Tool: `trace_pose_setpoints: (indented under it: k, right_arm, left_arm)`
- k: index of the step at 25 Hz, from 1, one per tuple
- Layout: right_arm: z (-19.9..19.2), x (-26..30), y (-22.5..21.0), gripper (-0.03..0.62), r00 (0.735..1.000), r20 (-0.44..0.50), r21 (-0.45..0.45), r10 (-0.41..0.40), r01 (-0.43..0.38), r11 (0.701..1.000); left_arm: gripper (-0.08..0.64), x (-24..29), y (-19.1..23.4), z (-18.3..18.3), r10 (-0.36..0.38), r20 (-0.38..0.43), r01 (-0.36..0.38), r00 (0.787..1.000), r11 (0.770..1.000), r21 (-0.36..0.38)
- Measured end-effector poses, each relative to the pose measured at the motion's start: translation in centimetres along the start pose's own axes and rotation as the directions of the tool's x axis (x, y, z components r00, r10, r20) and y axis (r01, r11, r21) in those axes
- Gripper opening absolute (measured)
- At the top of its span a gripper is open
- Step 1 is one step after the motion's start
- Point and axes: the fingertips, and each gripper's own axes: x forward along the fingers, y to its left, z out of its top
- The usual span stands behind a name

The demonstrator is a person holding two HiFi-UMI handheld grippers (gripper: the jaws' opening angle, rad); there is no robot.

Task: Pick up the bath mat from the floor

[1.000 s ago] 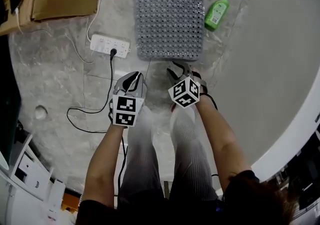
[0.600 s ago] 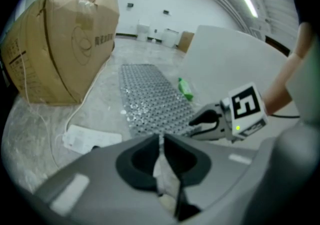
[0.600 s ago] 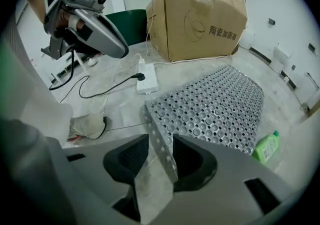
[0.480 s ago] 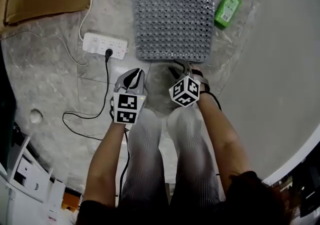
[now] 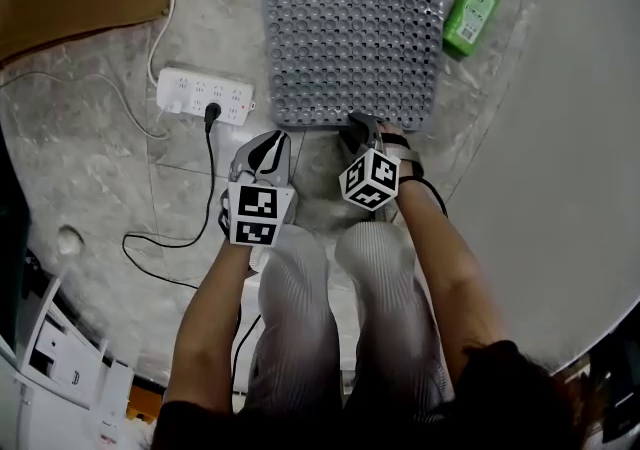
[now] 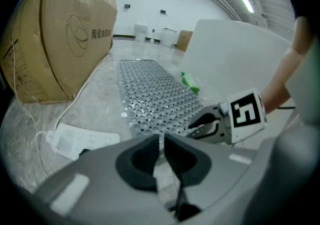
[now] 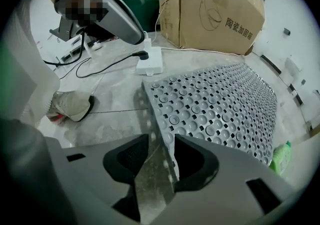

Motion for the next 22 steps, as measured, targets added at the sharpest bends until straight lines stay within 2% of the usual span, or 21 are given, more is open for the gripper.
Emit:
trace_pose_setpoints:
  k: [6,15,20,22]
  right_arm:
    - [0.1,1.5,-0.2,0.144,1.000,-0.004,-0.070,0.005,-0.006,0.998]
    - [-0.1,2.9,-1.1,0.152,0.999,-0.039,-0.117,-0.016,0.011,0.993]
    - [-0.1,3.1,-1.2,0.109,0.999,-0.051,-0.127,-0.013,0.006,0.992]
    - [0.1,2.8,-1.0,0.055,0.999,-0.043,-0.132,-0.003,-0.003,0.991]
  left_arm:
    - [0.035,1.4,0.3,-0.5,-0.005,-0.007,0.005,1.000,1.000,0.017]
    - [0.035,2.4,0.2,-0.6,-0.015,-0.004,0.015,1.000,1.000,0.026]
    - [0.035,2.5,0.4,-0.8,-0.011,-0.009,0.012,1.000,1.000,0.026]
    - [0.035,2.4,0.5,-0.8,-0.009,-0.013,0.009,1.000,1.000,0.025]
